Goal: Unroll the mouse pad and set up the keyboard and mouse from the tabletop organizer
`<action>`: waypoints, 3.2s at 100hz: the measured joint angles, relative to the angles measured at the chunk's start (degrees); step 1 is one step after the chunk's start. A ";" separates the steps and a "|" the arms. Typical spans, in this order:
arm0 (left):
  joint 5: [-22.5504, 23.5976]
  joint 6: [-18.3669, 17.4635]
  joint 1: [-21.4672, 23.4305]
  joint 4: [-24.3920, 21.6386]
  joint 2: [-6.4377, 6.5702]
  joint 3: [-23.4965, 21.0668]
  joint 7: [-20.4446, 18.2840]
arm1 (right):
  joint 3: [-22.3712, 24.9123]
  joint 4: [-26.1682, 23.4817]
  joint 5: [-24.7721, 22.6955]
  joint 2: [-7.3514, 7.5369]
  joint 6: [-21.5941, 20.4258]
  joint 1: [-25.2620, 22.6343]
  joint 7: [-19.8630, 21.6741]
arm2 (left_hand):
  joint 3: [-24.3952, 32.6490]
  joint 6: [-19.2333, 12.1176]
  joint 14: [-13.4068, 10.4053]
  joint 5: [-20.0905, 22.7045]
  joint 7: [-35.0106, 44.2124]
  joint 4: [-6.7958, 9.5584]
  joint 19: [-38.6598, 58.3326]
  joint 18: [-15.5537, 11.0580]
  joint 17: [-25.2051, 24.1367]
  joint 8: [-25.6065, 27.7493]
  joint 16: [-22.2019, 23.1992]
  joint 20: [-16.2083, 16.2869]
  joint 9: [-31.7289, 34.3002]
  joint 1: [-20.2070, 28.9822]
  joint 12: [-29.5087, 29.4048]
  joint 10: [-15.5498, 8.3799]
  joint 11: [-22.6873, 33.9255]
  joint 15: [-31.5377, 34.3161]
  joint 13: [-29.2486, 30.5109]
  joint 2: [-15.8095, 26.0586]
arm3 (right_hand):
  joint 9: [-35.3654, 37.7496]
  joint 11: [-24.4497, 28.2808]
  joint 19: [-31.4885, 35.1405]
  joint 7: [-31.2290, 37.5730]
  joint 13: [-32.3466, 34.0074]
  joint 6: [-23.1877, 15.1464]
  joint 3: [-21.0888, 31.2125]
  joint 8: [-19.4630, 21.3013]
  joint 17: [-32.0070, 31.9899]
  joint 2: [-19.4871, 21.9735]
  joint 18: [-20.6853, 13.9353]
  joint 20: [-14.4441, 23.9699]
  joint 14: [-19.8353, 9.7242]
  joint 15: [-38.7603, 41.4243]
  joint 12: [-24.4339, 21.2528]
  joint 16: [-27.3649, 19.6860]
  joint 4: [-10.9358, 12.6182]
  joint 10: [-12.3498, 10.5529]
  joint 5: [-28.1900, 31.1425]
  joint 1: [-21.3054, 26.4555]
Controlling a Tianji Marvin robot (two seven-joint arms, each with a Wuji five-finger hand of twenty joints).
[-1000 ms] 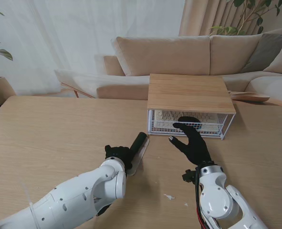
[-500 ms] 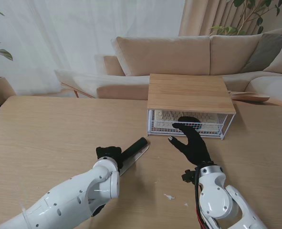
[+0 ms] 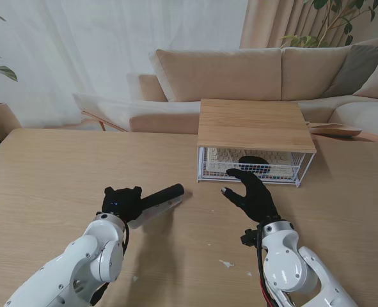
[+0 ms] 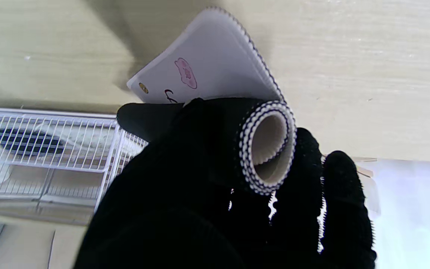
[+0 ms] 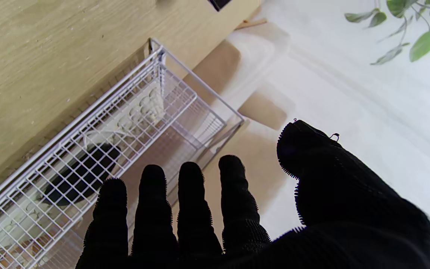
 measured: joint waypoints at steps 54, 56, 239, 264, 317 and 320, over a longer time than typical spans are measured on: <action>-10.86 -17.97 12.44 -11.32 -2.32 -10.71 17.73 | -4.52 -3.74 5.12 1.33 13.89 1.96 11.48 | 1.16 0.05 -0.71 0.00 1.46 -0.81 0.00 0.69 2.55 1.00 1.43 0.76 0.86 0.00 0.79 0.00 0.48 1.09 2.10 -0.07 | -3.22 2.20 0.00 -1.44 -0.06 7.46 -0.47 0.00 -0.17 -0.93 -0.07 1.18 1.30 2.93 0.72 1.56 0.00 2.92 -4.92 -3.45; -11.30 -18.22 12.80 -11.75 -2.44 -10.84 18.00 | -4.81 -3.79 5.29 1.35 13.95 2.03 10.70 | 1.16 0.05 -0.71 0.00 1.48 -0.81 0.00 0.69 2.70 1.04 1.43 0.76 1.09 0.00 0.79 0.00 0.47 1.09 2.10 -0.07 | -3.22 2.20 0.00 -1.47 -0.09 7.47 -0.94 0.00 -0.17 -0.92 -0.07 1.18 1.31 2.93 0.72 1.57 0.00 3.03 -4.93 -3.75; -41.85 -17.32 16.74 -12.00 -5.77 -4.20 14.65 | -8.32 0.09 27.22 -5.41 10.89 5.15 -4.82 | 20.57 3.51 1.76 -0.50 -13.45 0.68 -2.90 0.02 -7.47 -15.66 -10.99 -4.51 -13.11 -13.33 -25.63 1.16 -6.97 -15.74 -12.22 -2.54 | 40.67 23.07 46.82 32.74 37.32 -0.74 15.38 -4.77 22.78 -14.06 7.05 -2.20 5.46 42.72 14.61 18.30 -4.77 3.59 23.77 14.08; -40.50 -17.62 18.29 -13.69 -4.94 -6.88 12.81 | -7.58 0.54 18.11 -5.43 19.22 5.28 -3.64 | 20.21 -1.12 0.45 -4.95 -22.42 2.32 -11.07 -0.52 -12.16 -17.18 -19.16 -4.66 -25.31 -21.92 -37.06 0.44 -12.80 -28.74 -22.87 -0.44 | 42.27 23.93 48.68 32.79 39.34 2.29 17.19 -2.77 23.58 -15.46 8.75 -1.45 6.80 44.80 16.71 19.78 -4.79 5.58 23.82 14.70; -8.98 -46.83 2.73 7.05 -1.23 -5.86 13.44 | -9.50 3.38 12.46 -3.25 29.87 8.06 3.85 | 14.67 -9.99 -10.18 9.09 -20.97 1.66 -11.42 -2.77 -8.42 -19.93 -28.66 -9.55 -18.18 -6.31 -41.84 -10.12 -12.53 -31.23 -21.12 -0.76 | 43.46 23.98 48.85 32.79 40.61 4.42 18.82 -2.29 24.71 -16.09 8.87 -0.92 6.81 45.35 17.57 20.03 -4.79 5.59 24.62 14.82; -9.86 -46.85 1.86 7.77 -0.73 -5.11 13.38 | -9.81 3.63 12.33 -3.25 30.21 8.35 3.50 | 15.06 -10.03 -10.75 9.07 -21.57 1.65 -11.42 -2.84 -8.40 -19.95 -29.34 -10.10 -18.18 -6.31 -41.94 -10.16 -12.53 -31.23 -21.12 -0.76 | 43.46 23.98 48.85 32.79 40.61 4.42 18.80 -2.29 24.71 -16.08 8.87 -0.92 6.81 45.16 17.57 20.03 -4.79 5.59 24.62 14.82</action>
